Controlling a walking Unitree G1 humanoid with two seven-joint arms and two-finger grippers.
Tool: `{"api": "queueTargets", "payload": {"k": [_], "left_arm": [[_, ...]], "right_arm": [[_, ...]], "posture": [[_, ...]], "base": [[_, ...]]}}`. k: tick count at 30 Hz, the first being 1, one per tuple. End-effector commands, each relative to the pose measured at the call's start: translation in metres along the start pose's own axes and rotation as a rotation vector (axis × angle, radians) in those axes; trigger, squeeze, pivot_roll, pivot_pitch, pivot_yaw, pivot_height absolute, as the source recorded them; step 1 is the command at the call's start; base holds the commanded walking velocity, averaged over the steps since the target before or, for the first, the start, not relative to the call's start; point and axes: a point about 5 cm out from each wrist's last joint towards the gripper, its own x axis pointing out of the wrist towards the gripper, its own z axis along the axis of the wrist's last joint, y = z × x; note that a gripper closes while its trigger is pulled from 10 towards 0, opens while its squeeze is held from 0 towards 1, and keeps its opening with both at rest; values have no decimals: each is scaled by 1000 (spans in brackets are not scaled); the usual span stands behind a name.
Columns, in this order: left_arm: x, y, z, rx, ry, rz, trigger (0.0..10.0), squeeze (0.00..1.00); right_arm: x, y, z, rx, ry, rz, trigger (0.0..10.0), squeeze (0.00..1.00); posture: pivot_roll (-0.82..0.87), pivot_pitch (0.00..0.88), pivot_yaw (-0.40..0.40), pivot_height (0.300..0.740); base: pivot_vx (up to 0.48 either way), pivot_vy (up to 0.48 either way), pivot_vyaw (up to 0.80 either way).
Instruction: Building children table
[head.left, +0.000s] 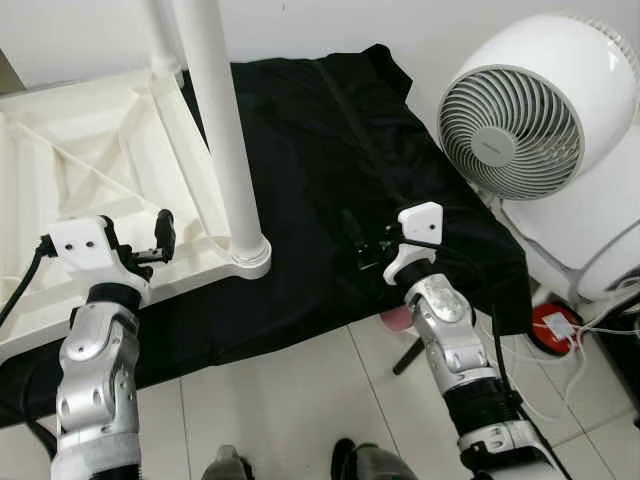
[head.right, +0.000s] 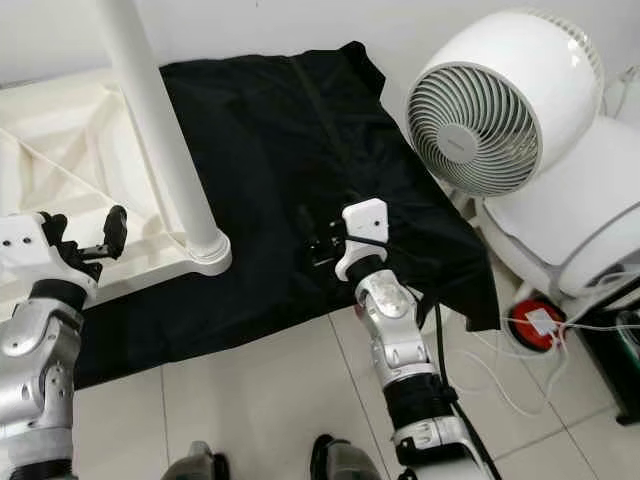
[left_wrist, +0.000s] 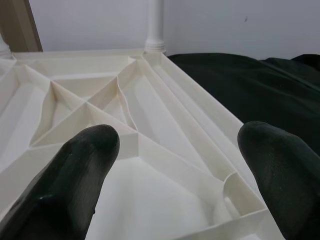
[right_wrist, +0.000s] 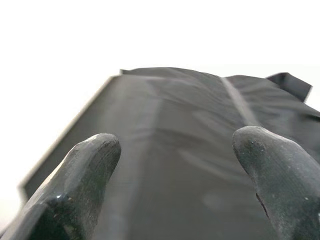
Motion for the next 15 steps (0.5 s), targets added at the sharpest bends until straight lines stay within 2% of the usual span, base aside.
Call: {"api": "queueTargets", "payload": {"k": [1,2,6,8,11,15], "left_arm": [[0,3,-1,19,10,70,10000,0],[1,3,-7,41,27,40,10000,0],[2,3,-10,46,36,29,10000,0],[5,8,-14,46,28,13,10000,0],[9,12,-16,52,26,11,10000,0],[8,13,-17,71,26,25,10000,0]], "right_arm": [[1,1,-2,-11,0,2,10000,0],[2,-4,-6,-17,6,-45,10000,0],[2,-7,-7,-21,14,-65,10000,0],[-2,-12,-13,-28,36,-103,10000,0],[-9,-16,-18,-30,54,-132,10000,0],[-9,-18,-20,-36,62,-136,10000,0]], "posture": [[-5,89,66,740],[-20,91,53,740],[-20,91,53,740],[-18,91,-13,740],[-22,89,-25,740],[-25,81,-18,740]], "base": [[0,0,0],[0,0,0],[0,0,0],[0,0,0],[0,0,758],[0,0,800]]}}
